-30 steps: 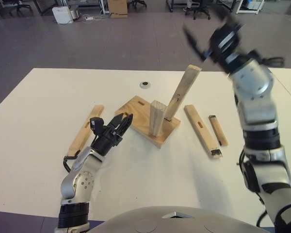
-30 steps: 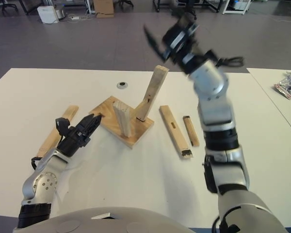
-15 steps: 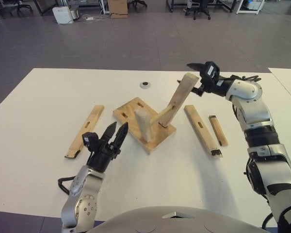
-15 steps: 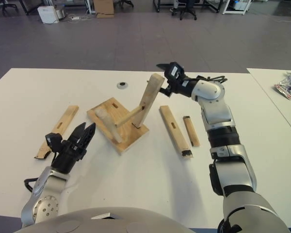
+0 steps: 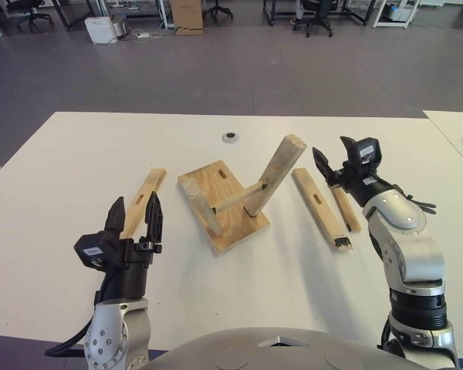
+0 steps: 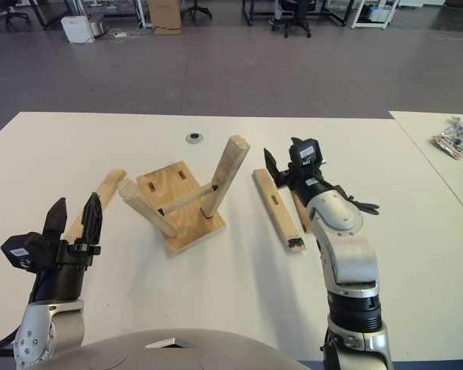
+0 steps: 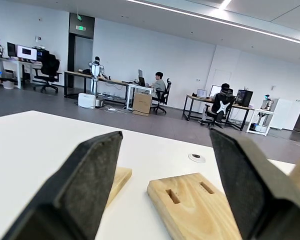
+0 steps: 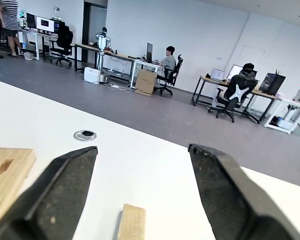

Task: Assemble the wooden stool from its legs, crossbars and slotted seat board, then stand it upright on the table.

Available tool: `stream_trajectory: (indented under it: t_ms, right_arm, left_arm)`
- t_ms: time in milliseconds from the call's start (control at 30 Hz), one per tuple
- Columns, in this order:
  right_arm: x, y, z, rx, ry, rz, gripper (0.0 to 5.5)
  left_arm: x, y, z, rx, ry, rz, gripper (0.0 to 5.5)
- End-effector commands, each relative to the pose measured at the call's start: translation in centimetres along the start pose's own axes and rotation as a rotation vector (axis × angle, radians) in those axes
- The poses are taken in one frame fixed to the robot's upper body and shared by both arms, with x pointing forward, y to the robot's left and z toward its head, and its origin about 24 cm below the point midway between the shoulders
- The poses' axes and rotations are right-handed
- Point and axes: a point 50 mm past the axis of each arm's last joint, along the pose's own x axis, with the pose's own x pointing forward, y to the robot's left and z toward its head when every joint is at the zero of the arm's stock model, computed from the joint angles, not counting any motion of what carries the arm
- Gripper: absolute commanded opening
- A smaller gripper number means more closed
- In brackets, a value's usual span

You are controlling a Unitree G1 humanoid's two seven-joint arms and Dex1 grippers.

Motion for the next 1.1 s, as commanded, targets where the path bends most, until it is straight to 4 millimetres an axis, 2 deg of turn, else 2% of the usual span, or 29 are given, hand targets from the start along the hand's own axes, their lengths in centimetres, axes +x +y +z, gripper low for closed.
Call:
stream_trajectory:
  t_ms: [33,133,233,300,467,533,567,633,700,767,800,867,933,1033,1100]
  right_arm:
    - [0.7,0.2,1.9,0.011,-0.062,-0.022,3.39]
    - [0.7,2.9,2.9,-0.032,-0.133,0.163,3.39]
    - [-1.7,8.0,4.1,-0.03,-0.221,0.637,3.39]
    - [-2.4,8.9,4.0,-0.017,-0.217,0.714,3.39]
    - [-1.7,8.2,3.3,-0.003,-0.183,0.607,3.39]
    - [-1.3,7.4,2.6,0.009,-0.145,0.534,3.39]
    - [-1.1,6.6,2.1,0.016,-0.119,0.483,3.39]
    - [-0.7,4.1,0.7,0.013,-0.042,0.368,3.39]
    - [-0.3,2.1,0.1,-0.011,-0.012,0.297,3.39]
    - [0.3,0.5,0.8,-0.02,-0.044,0.244,3.39]
    - [0.7,-0.2,1.6,-0.016,-0.077,0.22,3.39]
    - [1.1,-0.9,4.1,0.052,-0.196,0.201,3.39]
    - [0.9,-0.4,7.6,0.2,-0.37,0.251,3.39]
    - [-0.2,0.5,11.7,0.388,-0.577,0.35,3.39]
    - [-0.8,1.0,13.2,0.456,-0.634,0.39,3.39]
  left_arm:
    - [-0.3,-1.2,0.6,-0.006,-0.008,0.004,3.21]
    - [-0.4,-2.4,0.3,-0.022,0.012,-0.046,3.21]
    - [0.0,-3.9,-1.1,-0.085,0.113,-0.177,3.21]
    - [0.5,-4.3,-1.2,-0.09,0.137,-0.216,3.21]
    - [1.4,-4.3,-0.9,-0.072,0.148,-0.262,3.21]
    - [1.6,-2.9,-1.1,-0.102,0.169,-0.181,3.21]
    - [1.6,-1.5,-1.4,-0.1,0.185,-0.132,3.21]
    - [1.9,2.8,-2.7,-0.073,0.233,0.014,3.21]
    - [2.3,6.8,-3.6,-0.097,0.256,0.204,3.21]
    - [3.4,8.6,-3.0,-0.095,0.225,0.262,3.21]
    - [4.5,8.7,-2.1,-0.067,0.179,0.224,3.21]
    - [7.4,6.9,0.8,-0.047,0.034,0.059,3.21]
    - [9.7,3.1,4.3,-0.081,-0.141,-0.175,3.21]
    - [10.6,-1.0,8.2,-0.22,-0.315,-0.35,3.21]
    - [10.5,-2.5,9.4,-0.293,-0.343,-0.436,3.21]
